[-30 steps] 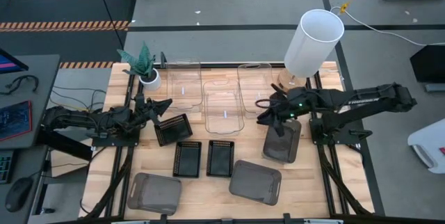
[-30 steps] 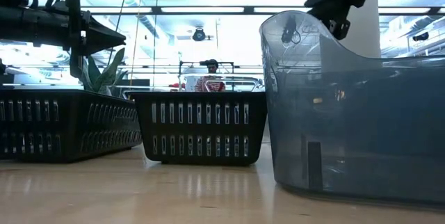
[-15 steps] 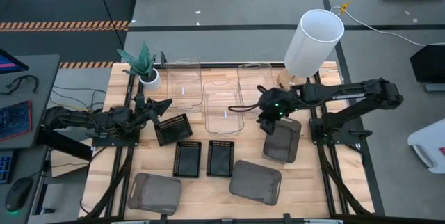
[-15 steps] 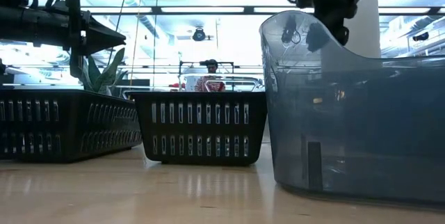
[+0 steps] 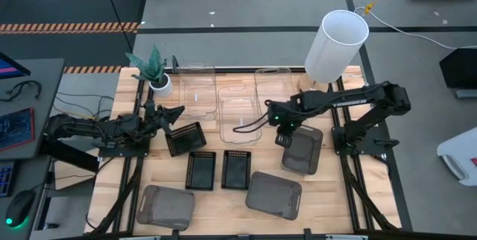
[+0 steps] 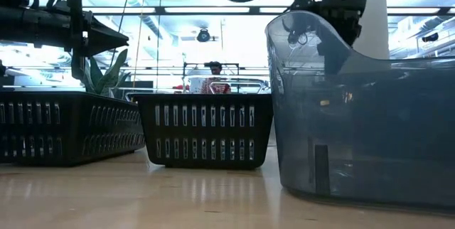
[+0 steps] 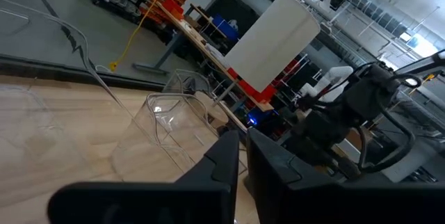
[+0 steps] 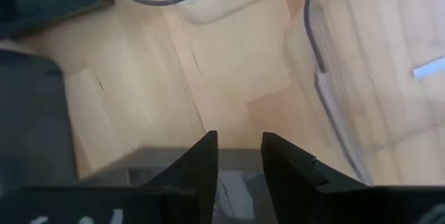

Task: Stack baskets by color
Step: Stack the right transparent bin on the middle transparent bin

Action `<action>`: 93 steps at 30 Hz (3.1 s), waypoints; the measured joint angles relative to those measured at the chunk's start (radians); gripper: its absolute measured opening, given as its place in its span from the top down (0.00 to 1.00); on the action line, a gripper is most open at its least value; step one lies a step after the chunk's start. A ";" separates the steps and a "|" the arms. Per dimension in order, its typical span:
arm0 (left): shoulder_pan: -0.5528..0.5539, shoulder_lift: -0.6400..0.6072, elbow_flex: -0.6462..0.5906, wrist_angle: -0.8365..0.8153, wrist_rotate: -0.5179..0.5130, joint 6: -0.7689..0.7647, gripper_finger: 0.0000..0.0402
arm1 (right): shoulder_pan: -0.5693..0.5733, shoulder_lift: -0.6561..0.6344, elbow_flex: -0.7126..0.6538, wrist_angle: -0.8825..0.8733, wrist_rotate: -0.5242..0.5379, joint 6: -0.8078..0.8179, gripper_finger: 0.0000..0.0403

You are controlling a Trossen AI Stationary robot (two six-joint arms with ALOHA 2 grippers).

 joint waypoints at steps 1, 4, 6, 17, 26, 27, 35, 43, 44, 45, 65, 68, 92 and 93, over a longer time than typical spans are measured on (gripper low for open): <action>0.000 0.000 0.000 0.000 0.000 0.000 0.92 | 0.000 0.015 0.027 -0.028 0.004 -0.017 0.70; 0.000 0.000 0.000 0.000 0.000 0.000 0.92 | -0.001 0.056 0.110 -0.093 0.053 -0.069 0.65; 0.000 0.000 0.000 0.000 0.000 0.000 0.93 | 0.000 0.077 0.157 -0.128 0.092 -0.108 0.62; 0.000 0.000 0.000 0.000 0.000 0.000 0.90 | -0.086 0.169 0.227 -0.240 0.127 -0.322 0.51; 0.000 0.000 0.000 0.000 0.000 0.000 0.91 | -0.142 0.239 0.227 -0.236 0.096 -0.439 0.52; 0.000 0.000 0.000 0.000 0.000 0.000 0.91 | -0.145 0.243 0.226 -0.234 0.095 -0.448 0.52; 0.000 0.000 0.000 0.000 0.000 0.000 0.90 | -0.166 0.280 0.212 -0.184 0.043 -0.499 0.53; 0.000 0.004 0.000 0.005 0.000 -0.001 0.91 | -0.189 0.322 0.182 -0.135 0.043 -0.508 0.53; 0.000 0.006 0.000 0.007 0.000 -0.001 0.91 | -0.190 0.327 0.179 -0.120 0.043 -0.512 0.53; 0.000 0.006 0.000 0.006 0.000 -0.001 0.91 | -0.192 0.331 0.176 -0.105 0.042 -0.518 0.53; 0.000 0.007 0.000 0.001 0.000 0.000 0.91 | -0.196 0.382 0.169 -0.067 0.003 -0.584 0.98; 0.000 0.007 0.000 0.001 0.000 0.000 0.90 | -0.196 0.382 0.170 -0.065 0.002 -0.584 0.97; 0.000 0.007 0.000 0.000 0.000 0.000 0.90 | -0.173 0.382 0.271 -0.214 0.041 -0.564 0.99; 0.000 0.007 0.000 0.001 0.000 0.000 0.91 | -0.169 0.382 0.285 -0.228 0.047 -0.556 0.99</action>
